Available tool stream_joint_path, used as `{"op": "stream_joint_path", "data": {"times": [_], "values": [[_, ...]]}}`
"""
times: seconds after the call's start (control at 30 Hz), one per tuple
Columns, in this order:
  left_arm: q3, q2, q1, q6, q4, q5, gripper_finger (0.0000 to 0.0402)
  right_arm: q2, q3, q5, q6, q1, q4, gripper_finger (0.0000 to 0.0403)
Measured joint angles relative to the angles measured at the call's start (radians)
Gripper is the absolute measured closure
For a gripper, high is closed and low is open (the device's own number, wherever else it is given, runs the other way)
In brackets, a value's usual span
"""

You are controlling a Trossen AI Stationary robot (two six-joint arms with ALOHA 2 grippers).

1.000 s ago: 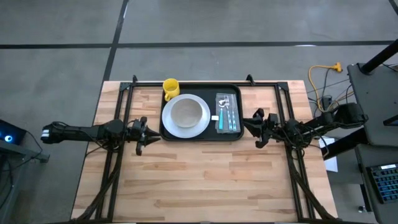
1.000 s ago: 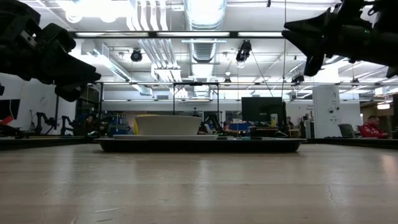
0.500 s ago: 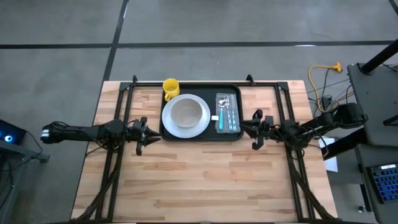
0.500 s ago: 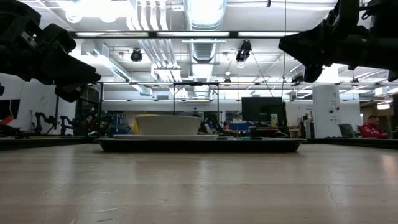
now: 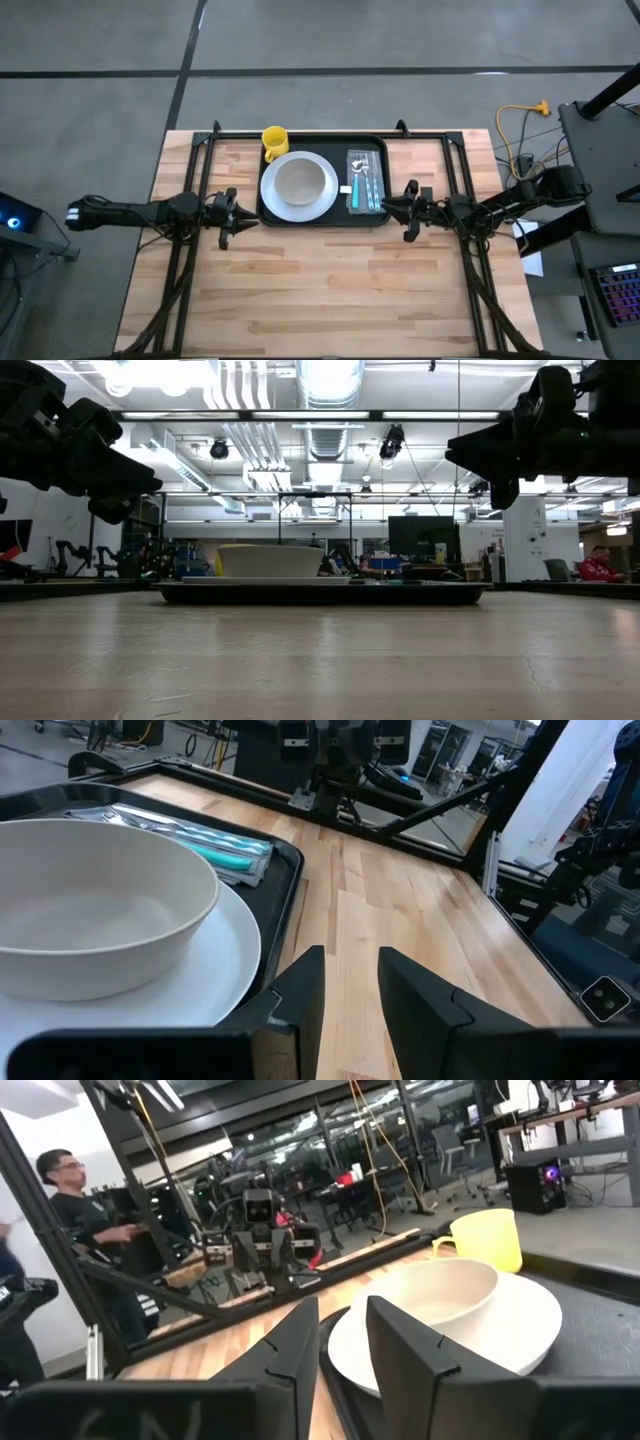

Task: Set up tray
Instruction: Return to Home Position

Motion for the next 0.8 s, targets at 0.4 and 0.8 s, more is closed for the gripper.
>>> {"op": "stream_joint_path", "data": {"times": [0.4, 0.8], "values": [[0.000, 0.001, 0.000, 0.000, 0.000, 0.000, 0.0320, 0.000, 0.000, 0.001, 0.000, 0.000, 0.003, 0.0329], [0.000, 0.002, 0.000, 0.000, 0.000, 0.000, 0.0320, 0.000, 0.000, 0.001, -0.001, 0.000, 0.004, 0.0328]]}}
